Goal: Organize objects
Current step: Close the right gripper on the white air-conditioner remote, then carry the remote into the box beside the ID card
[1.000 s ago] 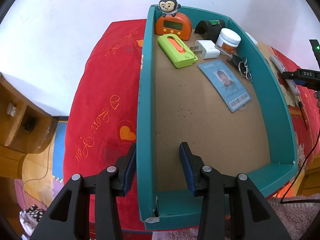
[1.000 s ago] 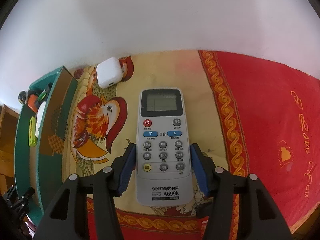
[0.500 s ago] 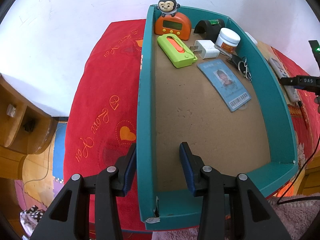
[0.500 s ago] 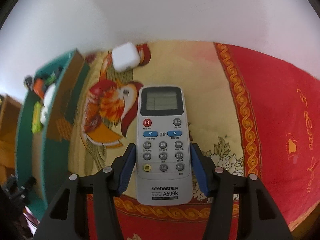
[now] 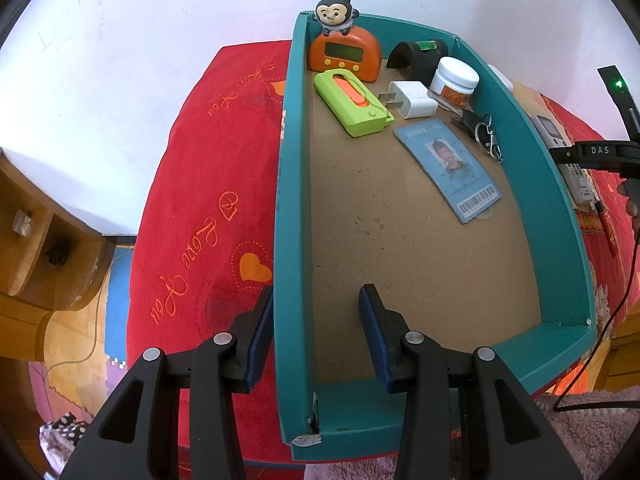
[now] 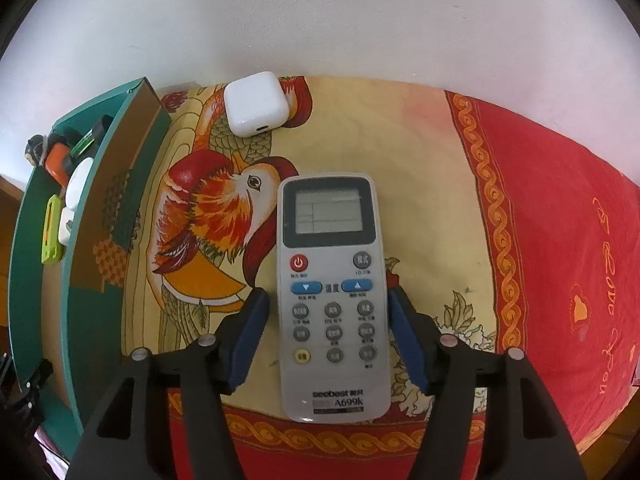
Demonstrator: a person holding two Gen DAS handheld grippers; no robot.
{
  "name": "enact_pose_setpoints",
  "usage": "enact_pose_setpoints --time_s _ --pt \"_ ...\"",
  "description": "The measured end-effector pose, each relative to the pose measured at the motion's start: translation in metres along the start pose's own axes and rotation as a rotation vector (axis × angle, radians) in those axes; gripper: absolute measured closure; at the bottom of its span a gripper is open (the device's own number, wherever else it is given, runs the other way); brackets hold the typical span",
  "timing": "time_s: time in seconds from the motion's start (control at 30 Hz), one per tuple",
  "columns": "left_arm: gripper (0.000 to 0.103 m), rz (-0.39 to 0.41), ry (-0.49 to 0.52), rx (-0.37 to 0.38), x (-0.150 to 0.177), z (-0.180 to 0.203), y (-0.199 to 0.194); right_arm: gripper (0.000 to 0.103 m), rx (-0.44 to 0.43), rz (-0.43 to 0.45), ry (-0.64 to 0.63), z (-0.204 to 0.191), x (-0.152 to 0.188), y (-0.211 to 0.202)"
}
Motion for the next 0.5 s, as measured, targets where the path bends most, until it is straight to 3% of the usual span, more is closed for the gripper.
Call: enact_pose_setpoints --time_s 0.13,0.5 --pt "0.060 0.003 0.006 0.001 0.000 0.000 0.000 0.048 0.003 0.017 -0.004 -0.002 0.004 -0.001" --pt "0.060 0.006 0.023 0.006 0.000 -0.002 0.000 0.049 -0.041 0.044 0.033 -0.015 0.023 -0.013"
Point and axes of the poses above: each gripper's, at about its wrist camera, not at the fingertips, and y roughly the way its jaws point, z to its right, x to its underside, the point moved 3 cm from there along y, roughly the way its jaws point, and after that the axes turned 8 degrees about -z, right-handed, at the moved point
